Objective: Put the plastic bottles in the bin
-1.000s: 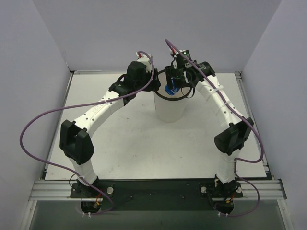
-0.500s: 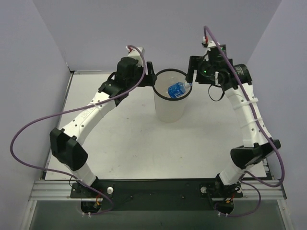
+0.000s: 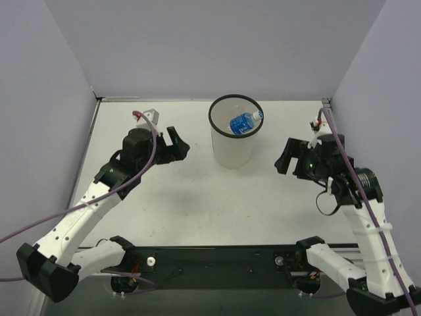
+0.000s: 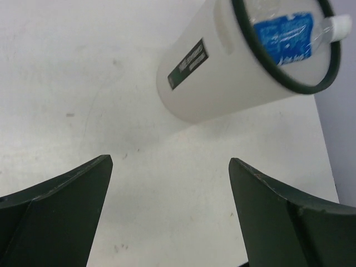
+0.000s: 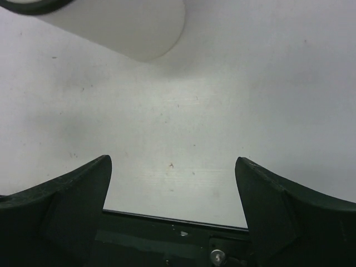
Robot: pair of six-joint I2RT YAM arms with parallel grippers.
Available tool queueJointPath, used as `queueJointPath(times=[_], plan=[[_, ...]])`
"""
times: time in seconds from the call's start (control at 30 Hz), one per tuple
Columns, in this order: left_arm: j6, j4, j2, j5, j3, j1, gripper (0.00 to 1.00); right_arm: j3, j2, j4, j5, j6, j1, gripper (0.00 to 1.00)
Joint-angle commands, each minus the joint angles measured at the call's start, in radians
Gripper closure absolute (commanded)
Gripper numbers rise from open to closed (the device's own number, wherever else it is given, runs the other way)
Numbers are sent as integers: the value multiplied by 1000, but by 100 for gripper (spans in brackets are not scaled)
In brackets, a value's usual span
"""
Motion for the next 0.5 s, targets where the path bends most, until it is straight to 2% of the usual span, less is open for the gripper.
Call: queueJointPath(times=[0.0, 0.1, 0.23, 0.47], plan=[[-158, 20, -187, 17, -254, -6, 3, -211, -212, 17, 1, 65, -2, 13], [-192, 39, -322, 11, -403, -10, 3, -337, -325, 22, 6, 90, -3, 13], [-183, 13, -457, -12, -510, -11, 3, -443, -399, 34, 7, 127, -2, 12], [-151, -24, -598, 5, -597, -11, 3, -545, -452, 89, 0, 159, -2, 12]])
